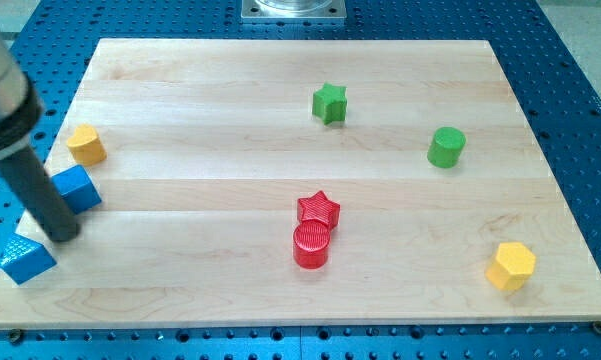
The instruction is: Place the blue cube to the left of the green star
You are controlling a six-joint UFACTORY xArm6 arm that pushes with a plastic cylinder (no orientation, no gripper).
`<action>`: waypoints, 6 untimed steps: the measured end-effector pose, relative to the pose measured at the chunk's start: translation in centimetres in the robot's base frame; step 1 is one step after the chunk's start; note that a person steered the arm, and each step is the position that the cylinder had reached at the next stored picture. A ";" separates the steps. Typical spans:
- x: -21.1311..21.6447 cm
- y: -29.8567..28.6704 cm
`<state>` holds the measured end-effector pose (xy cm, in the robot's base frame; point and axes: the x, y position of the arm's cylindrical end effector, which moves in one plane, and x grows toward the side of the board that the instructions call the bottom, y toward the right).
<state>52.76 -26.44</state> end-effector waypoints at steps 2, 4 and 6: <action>-2.3 -1.8; -3.4 2.3; -8.5 8.5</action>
<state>44.22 -17.94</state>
